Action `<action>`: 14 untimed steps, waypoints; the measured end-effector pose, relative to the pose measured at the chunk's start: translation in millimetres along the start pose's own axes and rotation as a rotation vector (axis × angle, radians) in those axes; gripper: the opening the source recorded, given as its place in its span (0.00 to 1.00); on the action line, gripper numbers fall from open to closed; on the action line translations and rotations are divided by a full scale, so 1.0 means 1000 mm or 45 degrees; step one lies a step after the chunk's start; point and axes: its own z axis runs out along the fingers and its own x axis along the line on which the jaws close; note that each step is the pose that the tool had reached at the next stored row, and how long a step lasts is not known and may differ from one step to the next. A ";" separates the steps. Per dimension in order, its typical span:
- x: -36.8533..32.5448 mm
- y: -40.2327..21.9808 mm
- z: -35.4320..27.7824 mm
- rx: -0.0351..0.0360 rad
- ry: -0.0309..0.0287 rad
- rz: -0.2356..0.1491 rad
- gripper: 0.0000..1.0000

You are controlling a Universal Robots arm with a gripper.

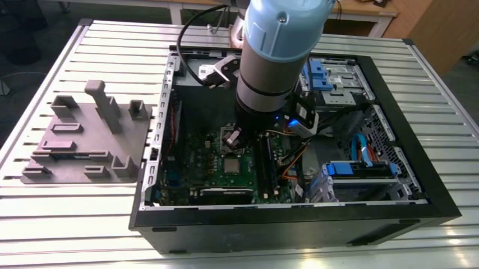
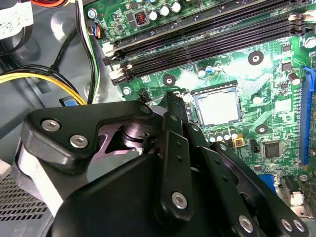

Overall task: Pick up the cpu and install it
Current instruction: 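Close the cpu cover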

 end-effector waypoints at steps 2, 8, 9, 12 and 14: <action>0.0000 0.0000 0.0000 0.0000 0.0000 0.000 0.10; 0.0000 0.0000 0.0000 -0.0001 -0.0001 0.000 0.10; 0.0000 0.0000 0.0000 -0.0002 -0.0003 0.000 0.10; 0.0001 -0.0002 0.0000 -0.0405 -0.0354 0.000 0.10; -0.0011 -0.0014 0.0010 -0.0589 -0.0505 0.000 0.10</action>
